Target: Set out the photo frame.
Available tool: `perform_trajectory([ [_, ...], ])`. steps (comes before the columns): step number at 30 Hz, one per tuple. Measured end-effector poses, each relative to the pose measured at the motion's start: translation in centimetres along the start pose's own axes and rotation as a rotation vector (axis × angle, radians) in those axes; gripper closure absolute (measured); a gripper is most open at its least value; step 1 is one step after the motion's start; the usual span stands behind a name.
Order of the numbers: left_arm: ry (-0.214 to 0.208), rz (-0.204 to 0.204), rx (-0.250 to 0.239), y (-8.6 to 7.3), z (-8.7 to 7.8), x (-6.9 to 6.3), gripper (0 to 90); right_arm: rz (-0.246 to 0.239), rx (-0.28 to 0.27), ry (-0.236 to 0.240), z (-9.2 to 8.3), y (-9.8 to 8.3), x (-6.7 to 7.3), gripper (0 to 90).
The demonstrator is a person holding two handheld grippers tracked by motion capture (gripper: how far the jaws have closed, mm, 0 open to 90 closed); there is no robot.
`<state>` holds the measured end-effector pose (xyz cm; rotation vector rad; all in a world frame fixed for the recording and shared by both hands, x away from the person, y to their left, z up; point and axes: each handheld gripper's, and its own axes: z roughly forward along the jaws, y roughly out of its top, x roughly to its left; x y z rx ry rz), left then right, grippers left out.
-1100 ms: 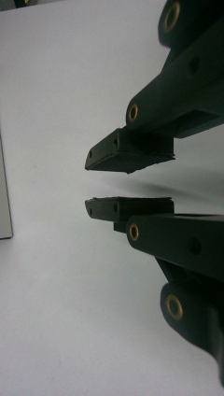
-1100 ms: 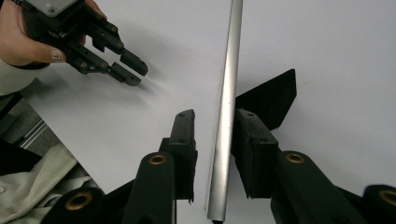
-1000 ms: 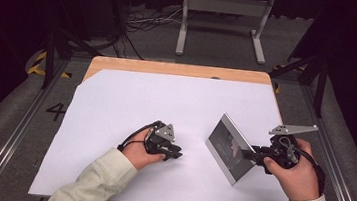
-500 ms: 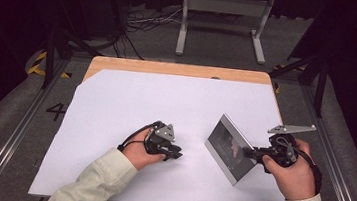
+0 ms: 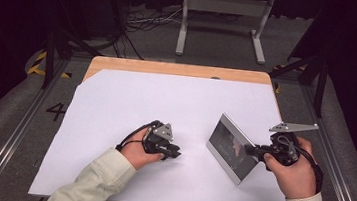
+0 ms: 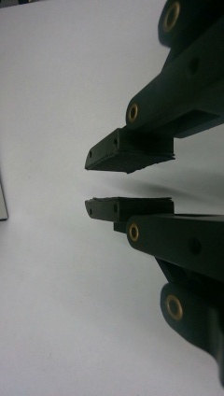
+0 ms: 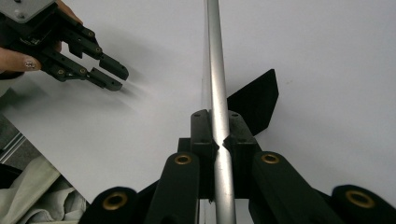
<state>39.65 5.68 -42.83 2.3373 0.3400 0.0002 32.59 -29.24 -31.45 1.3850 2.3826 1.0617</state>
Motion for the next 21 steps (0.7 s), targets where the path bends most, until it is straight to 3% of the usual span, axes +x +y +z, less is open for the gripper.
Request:
perform_trajectory([
  [10, 0.051, -0.055, -0.016, -2.1, -2.0, 0.4, 75.1, -0.064, -0.002, 0.051, 0.2, 1.5, 0.2, 84.4],
  [21, 0.100, -0.155, -0.059, -5.2, -5.0, 1.3, 73.2, -0.154, 0.002, 0.133, 1.2, 3.5, 0.0, 84.4],
])
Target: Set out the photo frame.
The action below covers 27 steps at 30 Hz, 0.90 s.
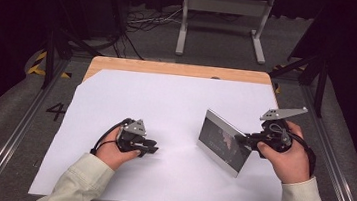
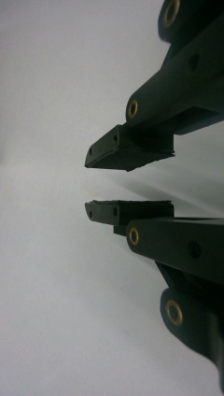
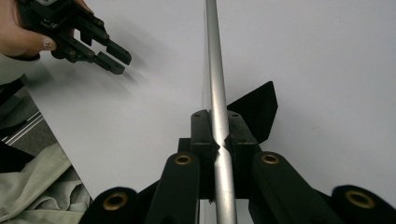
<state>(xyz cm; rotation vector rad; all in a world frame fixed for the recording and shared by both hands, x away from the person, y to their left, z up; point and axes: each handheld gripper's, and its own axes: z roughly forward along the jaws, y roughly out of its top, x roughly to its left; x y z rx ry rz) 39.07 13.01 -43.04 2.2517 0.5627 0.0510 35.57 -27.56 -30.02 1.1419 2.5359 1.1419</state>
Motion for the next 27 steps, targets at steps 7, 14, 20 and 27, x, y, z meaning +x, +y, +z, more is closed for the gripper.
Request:
perform_trajectory([
  [7, 0.029, -0.039, -0.022, -1.0, -1.3, 0.6, 72.7, -0.064, 0.006, 0.051, 0.6, 1.4, -0.5, 84.4],
  [14, 0.040, -0.054, -0.020, -1.7, -1.7, 0.9, 72.2, -0.116, 0.017, 0.085, 1.4, 2.5, -0.9, 84.4],
  [20, 0.057, -0.067, -0.018, -2.1, -1.9, 1.3, 71.6, -0.172, 0.027, 0.118, 1.7, 3.5, -0.5, 84.5],
  [27, 0.075, -0.074, -0.016, -2.3, -2.0, 1.4, 71.4, -0.224, 0.045, 0.154, 2.4, 4.5, -0.2, 84.4],
])
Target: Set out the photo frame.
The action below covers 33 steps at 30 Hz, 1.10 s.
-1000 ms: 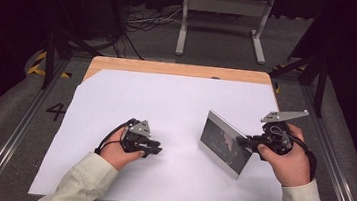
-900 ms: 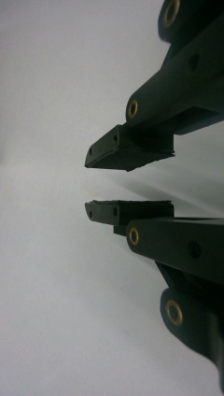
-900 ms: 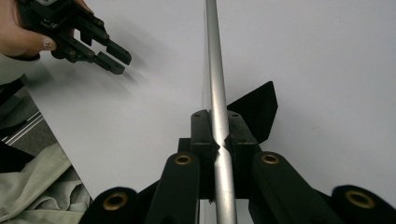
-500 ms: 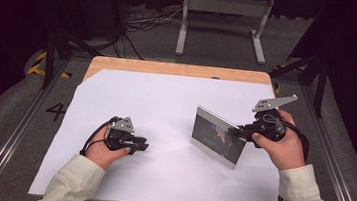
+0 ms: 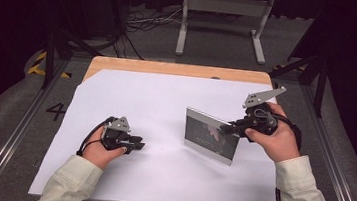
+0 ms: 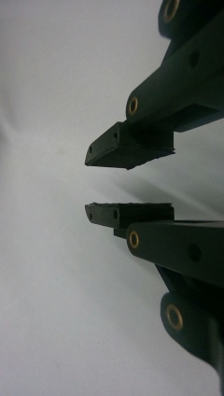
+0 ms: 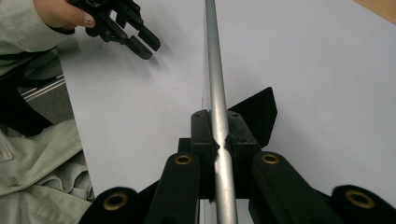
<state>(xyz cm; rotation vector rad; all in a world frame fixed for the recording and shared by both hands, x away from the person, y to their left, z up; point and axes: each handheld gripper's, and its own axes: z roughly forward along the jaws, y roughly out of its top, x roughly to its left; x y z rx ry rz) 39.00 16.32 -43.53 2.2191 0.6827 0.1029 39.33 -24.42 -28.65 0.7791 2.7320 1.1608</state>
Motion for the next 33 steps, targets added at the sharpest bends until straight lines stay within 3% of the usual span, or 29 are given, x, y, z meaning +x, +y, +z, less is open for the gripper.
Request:
perform_trajectory([
  [18, 0.036, -0.049, 0.003, -1.9, -1.2, 0.0, 71.4, -0.125, 0.006, 0.131, 2.2, 2.8, -0.9, 84.5],
  [33, 0.037, -0.051, 0.001, -2.0, -1.2, 0.1, 71.4, -0.187, 0.020, 0.202, 3.6, 3.2, -1.8, 84.5],
])
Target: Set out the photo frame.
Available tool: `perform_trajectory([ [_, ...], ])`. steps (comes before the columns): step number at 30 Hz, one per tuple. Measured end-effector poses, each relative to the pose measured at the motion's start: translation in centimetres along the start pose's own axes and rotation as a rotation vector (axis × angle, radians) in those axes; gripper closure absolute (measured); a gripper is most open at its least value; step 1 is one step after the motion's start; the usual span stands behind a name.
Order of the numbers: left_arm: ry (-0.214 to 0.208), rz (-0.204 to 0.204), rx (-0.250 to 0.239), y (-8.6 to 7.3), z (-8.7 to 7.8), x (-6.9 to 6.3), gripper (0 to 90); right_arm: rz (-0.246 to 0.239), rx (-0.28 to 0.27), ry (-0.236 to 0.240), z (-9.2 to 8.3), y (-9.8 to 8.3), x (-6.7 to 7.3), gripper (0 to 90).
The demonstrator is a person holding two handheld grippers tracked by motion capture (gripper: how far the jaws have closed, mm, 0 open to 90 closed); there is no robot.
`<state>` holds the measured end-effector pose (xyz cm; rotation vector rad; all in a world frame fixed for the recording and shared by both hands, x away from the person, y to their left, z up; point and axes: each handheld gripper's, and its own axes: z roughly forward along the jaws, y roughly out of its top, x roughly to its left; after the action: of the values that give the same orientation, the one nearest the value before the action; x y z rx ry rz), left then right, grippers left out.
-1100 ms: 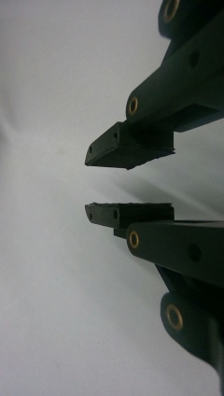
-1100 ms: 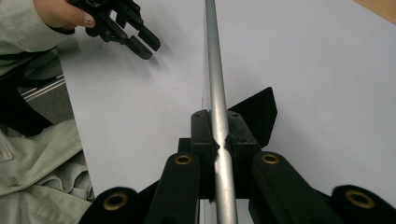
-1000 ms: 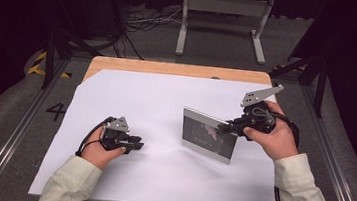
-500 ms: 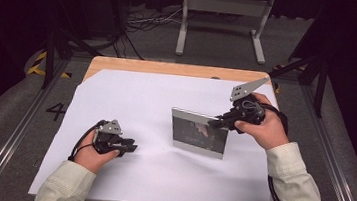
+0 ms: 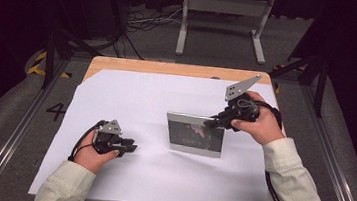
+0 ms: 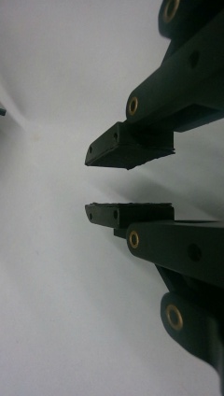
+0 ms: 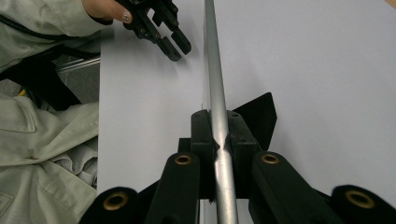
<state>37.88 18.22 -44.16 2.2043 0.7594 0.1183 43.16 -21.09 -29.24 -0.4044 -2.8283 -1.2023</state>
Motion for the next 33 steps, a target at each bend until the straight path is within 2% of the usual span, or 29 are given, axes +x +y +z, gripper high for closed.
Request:
perform_trajectory([
  [5, -0.001, 0.003, 0.003, 0.0, 0.0, 0.0, 71.3, 0.004, -0.009, 0.009, 0.2, -0.1, -0.2, 84.5],
  [21, -0.003, 0.005, 0.006, 0.0, 0.2, 0.0, 70.9, -0.013, 0.032, 0.070, 1.6, 0.0, -0.6, 84.4],
  [28, -0.006, 0.004, 0.010, 0.1, 0.3, 0.0, 70.1, -0.012, 0.053, 0.058, 1.6, 0.0, -0.8, 83.7],
  [31, -0.004, 0.007, 0.008, 0.1, 0.2, -0.1, 69.9, -0.038, 0.075, 0.019, 1.6, 0.1, -1.0, 81.1],
  [33, -0.006, 0.004, 0.008, 0.1, 0.3, -0.1, 69.7, -0.043, 0.073, 0.016, 1.5, 0.1, -1.1, 81.1],
])
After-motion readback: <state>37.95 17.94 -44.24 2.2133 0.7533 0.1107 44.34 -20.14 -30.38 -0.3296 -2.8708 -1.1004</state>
